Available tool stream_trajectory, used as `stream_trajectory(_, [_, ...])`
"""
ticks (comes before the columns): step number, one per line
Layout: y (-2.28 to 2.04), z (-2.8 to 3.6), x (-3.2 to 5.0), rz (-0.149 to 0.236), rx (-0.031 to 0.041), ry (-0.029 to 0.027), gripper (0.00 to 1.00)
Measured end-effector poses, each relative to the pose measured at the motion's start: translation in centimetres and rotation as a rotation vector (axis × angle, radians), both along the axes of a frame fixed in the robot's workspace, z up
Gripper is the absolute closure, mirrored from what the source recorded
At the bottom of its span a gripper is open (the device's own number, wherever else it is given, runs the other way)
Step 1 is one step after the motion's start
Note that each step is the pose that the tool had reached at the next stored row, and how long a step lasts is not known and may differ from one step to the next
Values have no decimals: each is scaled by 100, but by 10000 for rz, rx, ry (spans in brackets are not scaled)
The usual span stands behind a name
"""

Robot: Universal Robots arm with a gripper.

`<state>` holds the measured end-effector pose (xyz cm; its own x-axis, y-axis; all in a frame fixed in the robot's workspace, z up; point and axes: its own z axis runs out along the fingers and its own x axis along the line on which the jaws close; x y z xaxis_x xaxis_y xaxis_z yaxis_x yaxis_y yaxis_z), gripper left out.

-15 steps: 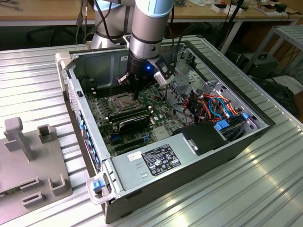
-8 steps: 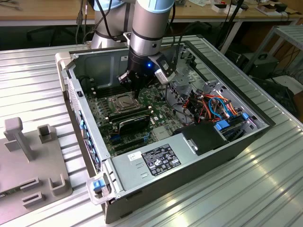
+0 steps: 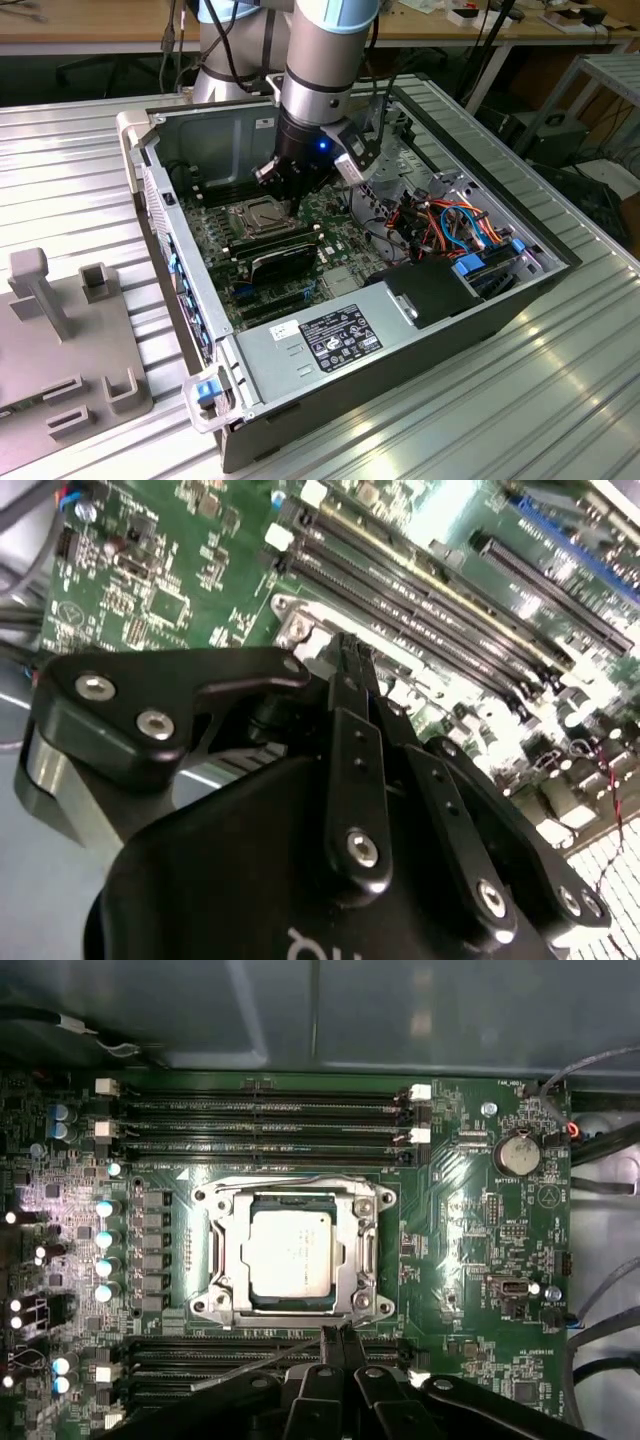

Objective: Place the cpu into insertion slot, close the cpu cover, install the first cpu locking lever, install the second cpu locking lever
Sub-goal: 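Install the second cpu locking lever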

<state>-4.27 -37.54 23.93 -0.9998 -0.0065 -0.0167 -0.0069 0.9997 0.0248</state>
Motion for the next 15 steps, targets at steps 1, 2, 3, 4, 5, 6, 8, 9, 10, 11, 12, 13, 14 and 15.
stream_trajectory(1, [0, -10, -11, -63, -1, 0, 89])
stream_trajectory(2, [0, -22, -24, -134, -1, 0, 89])
stream_trajectory(3, [-10, -29, -48, -160, -2, 0, 89])
stream_trajectory(4, [-23, -30, -57, -159, -1, 0, 89])
stream_trajectory(5, [-26, -33, -68, -160, 1, -1, 89])
stream_trajectory(6, [-26, -39, -99, -158, 0, 0, 89])
stream_trajectory(8, [-27, -54, -168, -162, -1, 0, 89])
stream_trajectory(9, [-26, -65, -201, -167, -1, 0, 89])
stream_trajectory(10, [-25, -80, -216, -180, -1, 5, 89])
stream_trajectory(11, [-24, -96, -227, -201, -2, 10, 89])
stream_trajectory(12, [-22, -106, -234, -218, -2, 12, 89])
stream_trajectory(13, [-22, -115, -245, -237, -1, 13, 89])
stream_trajectory(14, [-22, -121, -260, -252, -3, 14, 89])
stream_trajectory(15, [-22, -130, -281, -269, -2, 14, 89])
